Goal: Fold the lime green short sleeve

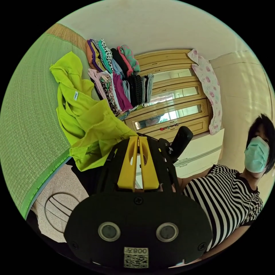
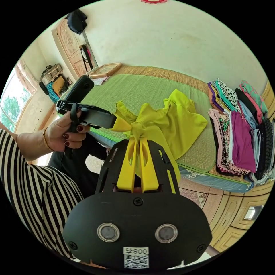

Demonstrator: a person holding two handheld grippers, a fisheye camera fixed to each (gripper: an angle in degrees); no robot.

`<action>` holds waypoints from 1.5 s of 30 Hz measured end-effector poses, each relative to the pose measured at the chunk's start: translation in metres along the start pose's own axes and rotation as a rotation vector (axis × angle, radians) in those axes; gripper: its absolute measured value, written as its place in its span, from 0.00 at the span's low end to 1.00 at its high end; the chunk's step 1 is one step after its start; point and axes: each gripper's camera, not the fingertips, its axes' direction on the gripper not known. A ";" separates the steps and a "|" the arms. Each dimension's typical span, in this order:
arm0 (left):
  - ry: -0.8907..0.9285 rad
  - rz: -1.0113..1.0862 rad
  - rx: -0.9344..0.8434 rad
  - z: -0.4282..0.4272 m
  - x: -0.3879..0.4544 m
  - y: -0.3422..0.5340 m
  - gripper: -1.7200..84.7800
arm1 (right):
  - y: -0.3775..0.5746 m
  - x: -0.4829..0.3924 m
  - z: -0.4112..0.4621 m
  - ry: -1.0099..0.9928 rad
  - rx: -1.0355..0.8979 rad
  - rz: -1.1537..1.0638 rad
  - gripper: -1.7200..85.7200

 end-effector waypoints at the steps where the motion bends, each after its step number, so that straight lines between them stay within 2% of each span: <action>1: 0.015 0.019 0.036 -0.006 0.003 -0.002 0.03 | 0.008 0.005 0.000 0.006 0.002 0.012 0.03; 3: 0.009 0.021 0.101 -0.020 0.002 -0.008 0.04 | 0.021 0.014 -0.005 -0.008 0.020 0.034 0.02; 6: -0.101 -0.036 0.173 -0.039 -0.016 -0.027 0.08 | 0.041 0.028 -0.016 -0.058 0.062 0.072 0.02; 13: -0.170 -0.283 0.151 -0.005 -0.108 -0.092 0.13 | 0.076 0.044 -0.034 -0.094 0.111 0.087 0.02; 19: -0.120 -0.460 0.240 0.026 -0.155 -0.107 0.13 | 0.103 0.062 -0.030 -0.135 0.121 0.132 0.02; 29: -0.046 -0.557 0.354 0.081 -0.163 -0.103 0.09 | 0.141 0.066 -0.001 -0.176 0.096 0.137 0.02; 33: -0.073 -0.552 0.347 0.106 -0.146 -0.090 0.06 | 0.165 0.062 0.011 -0.181 0.084 0.152 0.02; 38: 0.028 -0.446 0.401 0.119 -0.096 -0.055 0.05 | 0.190 0.053 0.009 -0.133 0.106 0.161 0.02; 45: 0.116 -0.152 0.534 0.085 0.046 0.026 0.04 | 0.214 0.030 -0.023 -0.028 0.246 0.109 0.02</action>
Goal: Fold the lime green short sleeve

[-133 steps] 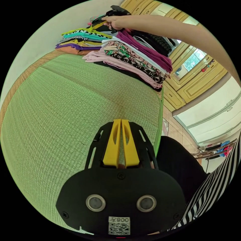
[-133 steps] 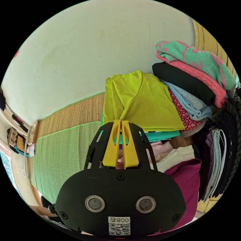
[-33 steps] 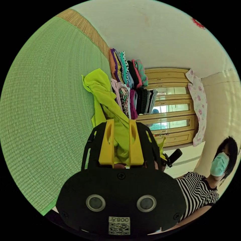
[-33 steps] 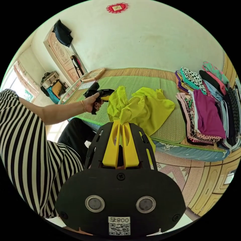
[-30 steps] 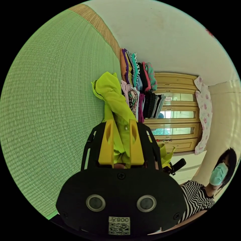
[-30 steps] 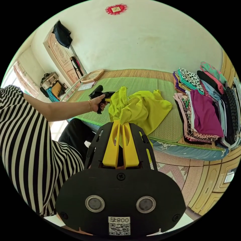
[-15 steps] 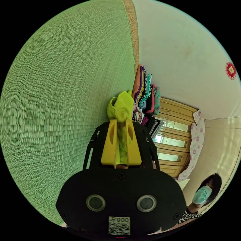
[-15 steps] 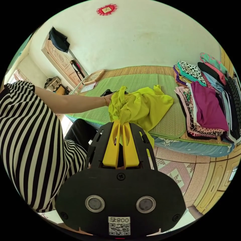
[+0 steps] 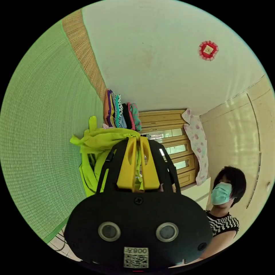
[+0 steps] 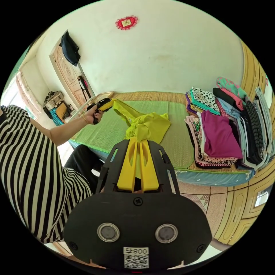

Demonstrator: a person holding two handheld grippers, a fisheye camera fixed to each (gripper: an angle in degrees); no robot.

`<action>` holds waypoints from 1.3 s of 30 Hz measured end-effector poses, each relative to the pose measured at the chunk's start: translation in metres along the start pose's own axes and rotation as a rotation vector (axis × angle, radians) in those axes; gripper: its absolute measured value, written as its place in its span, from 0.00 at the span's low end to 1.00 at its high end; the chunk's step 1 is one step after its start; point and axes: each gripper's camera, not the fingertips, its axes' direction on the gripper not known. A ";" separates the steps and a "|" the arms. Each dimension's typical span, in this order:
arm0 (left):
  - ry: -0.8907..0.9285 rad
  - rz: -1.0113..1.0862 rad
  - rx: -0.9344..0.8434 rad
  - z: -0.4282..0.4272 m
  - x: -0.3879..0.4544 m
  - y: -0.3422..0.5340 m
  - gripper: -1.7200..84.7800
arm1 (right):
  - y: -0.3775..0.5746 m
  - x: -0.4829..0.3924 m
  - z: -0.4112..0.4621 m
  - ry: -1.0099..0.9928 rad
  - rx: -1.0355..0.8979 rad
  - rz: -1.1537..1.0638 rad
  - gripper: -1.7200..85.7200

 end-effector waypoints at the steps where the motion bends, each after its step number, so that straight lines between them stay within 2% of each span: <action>1: 0.024 0.045 0.028 -0.014 0.025 0.016 0.04 | 0.002 -0.007 -0.010 0.016 0.037 -0.017 0.02; 10: 0.125 0.457 0.185 -0.107 0.213 0.171 0.04 | 0.020 -0.074 -0.100 0.040 0.333 -0.175 0.03; 18: 0.125 0.827 0.260 -0.140 0.354 0.316 0.04 | 0.034 -0.141 -0.175 0.041 0.542 -0.314 0.03; 22: 0.069 1.005 0.285 -0.145 0.412 0.389 0.04 | 0.043 -0.166 -0.209 0.047 0.625 -0.369 0.03; 31: -0.009 1.148 0.308 -0.142 0.465 0.496 0.05 | 0.058 -0.199 -0.254 0.031 0.721 -0.418 0.03; 39: 0.017 1.158 0.312 -0.133 0.474 0.523 0.05 | 0.047 -0.212 -0.280 0.011 0.758 -0.431 0.03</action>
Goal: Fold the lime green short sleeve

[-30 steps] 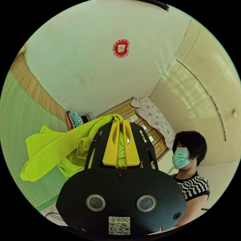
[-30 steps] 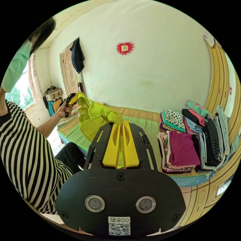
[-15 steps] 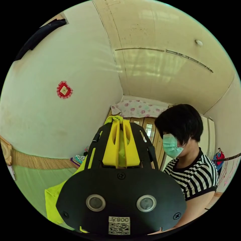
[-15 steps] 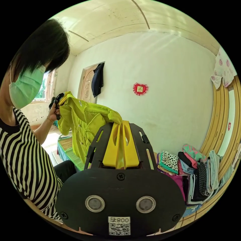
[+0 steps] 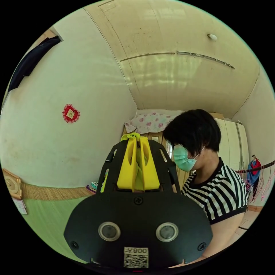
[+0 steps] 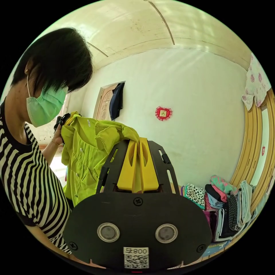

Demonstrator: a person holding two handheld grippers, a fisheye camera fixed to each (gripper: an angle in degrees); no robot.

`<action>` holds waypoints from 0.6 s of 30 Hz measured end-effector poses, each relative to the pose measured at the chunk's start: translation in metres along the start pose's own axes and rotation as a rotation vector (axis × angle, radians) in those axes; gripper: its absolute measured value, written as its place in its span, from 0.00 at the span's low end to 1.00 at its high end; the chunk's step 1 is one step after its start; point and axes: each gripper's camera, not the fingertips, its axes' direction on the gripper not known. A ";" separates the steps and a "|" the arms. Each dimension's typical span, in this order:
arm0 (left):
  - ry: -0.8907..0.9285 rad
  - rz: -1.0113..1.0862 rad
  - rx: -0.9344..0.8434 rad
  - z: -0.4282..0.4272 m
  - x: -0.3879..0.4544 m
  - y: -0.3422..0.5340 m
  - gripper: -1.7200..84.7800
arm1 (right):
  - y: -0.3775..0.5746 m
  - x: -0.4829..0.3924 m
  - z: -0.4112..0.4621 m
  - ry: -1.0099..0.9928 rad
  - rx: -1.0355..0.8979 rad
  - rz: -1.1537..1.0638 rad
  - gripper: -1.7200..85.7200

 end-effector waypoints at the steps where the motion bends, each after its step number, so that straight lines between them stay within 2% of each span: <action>1: 0.010 0.005 0.010 0.000 0.003 0.000 0.05 | -0.005 -0.001 -0.002 -0.002 0.008 -0.005 0.03; 5: 0.007 0.047 0.024 0.002 0.014 -0.006 0.05 | -0.021 -0.003 -0.005 0.007 0.029 -0.024 0.03; 11: -0.097 0.110 -0.039 0.030 0.003 -0.039 0.05 | -0.057 0.012 0.024 0.046 -0.002 -0.037 0.03; 14: -0.147 0.061 -0.083 0.055 -0.039 -0.060 0.05 | -0.078 0.041 0.060 0.022 -0.029 -0.009 0.03; 18: -0.204 -0.061 -0.130 0.096 -0.140 -0.086 0.05 | -0.110 0.095 0.142 -0.007 -0.104 0.025 0.03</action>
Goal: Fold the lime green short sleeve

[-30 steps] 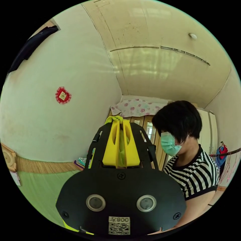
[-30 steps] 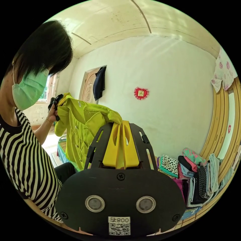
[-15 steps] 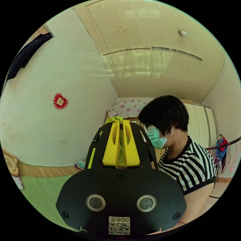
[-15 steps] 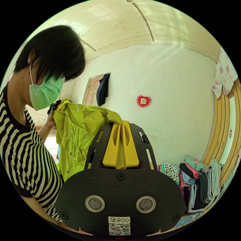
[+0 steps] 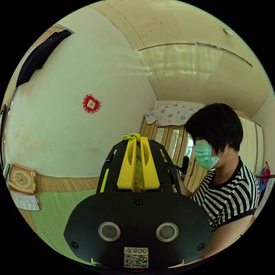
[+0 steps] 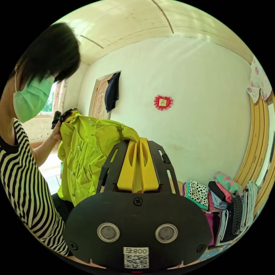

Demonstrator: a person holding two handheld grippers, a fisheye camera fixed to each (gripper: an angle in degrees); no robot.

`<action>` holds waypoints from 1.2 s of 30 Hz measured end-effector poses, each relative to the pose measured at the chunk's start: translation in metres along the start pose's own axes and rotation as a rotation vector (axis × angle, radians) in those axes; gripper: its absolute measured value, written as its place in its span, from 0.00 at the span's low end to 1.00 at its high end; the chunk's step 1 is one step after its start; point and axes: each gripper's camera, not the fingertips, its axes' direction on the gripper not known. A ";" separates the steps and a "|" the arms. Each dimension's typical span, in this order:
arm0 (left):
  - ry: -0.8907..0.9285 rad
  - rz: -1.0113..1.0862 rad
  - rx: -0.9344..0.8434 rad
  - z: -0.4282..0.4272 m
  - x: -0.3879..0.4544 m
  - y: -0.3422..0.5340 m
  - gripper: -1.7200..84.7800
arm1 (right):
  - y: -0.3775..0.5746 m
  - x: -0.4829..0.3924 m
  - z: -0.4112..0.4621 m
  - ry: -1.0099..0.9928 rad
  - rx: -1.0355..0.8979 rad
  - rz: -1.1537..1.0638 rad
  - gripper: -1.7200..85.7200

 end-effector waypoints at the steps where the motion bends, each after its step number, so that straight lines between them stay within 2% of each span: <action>1: -0.039 -0.028 -0.026 0.020 -0.031 -0.009 0.05 | -0.012 0.017 0.030 -0.006 -0.030 0.006 0.03; 5: -0.186 -0.139 -0.126 0.083 -0.136 -0.026 0.05 | -0.038 0.079 0.151 -0.034 -0.189 0.044 0.03; 8: -0.316 -0.255 -0.246 0.140 -0.236 -0.025 0.06 | -0.044 0.134 0.278 -0.060 -0.385 0.105 0.03; 10: -0.393 -0.388 -0.338 0.181 -0.321 -0.014 0.07 | -0.036 0.183 0.381 -0.136 -0.528 0.237 0.04; 13: -0.480 -0.571 -0.447 0.215 -0.419 0.014 0.10 | -0.012 0.224 0.486 -0.082 -0.717 0.344 0.04; 15: -0.453 -0.665 -0.438 0.219 -0.461 0.034 0.12 | 0.010 0.243 0.529 -0.039 -0.834 0.413 0.04; 20: -0.486 -0.743 -0.523 0.200 -0.515 0.067 0.14 | 0.060 0.256 0.552 -0.093 -0.918 0.447 0.07; 28: -0.715 -0.828 -0.683 0.125 -0.538 0.078 0.14 | 0.076 0.176 0.560 -0.175 -1.057 0.121 0.12; 31: -0.792 -0.834 -0.731 0.123 -0.554 0.067 0.14 | 0.069 0.162 0.577 -0.153 -1.106 0.044 0.12; 36: -0.811 -0.871 -0.767 0.136 -0.585 0.048 0.11 | 0.048 0.163 0.595 -0.094 -1.135 -0.008 0.10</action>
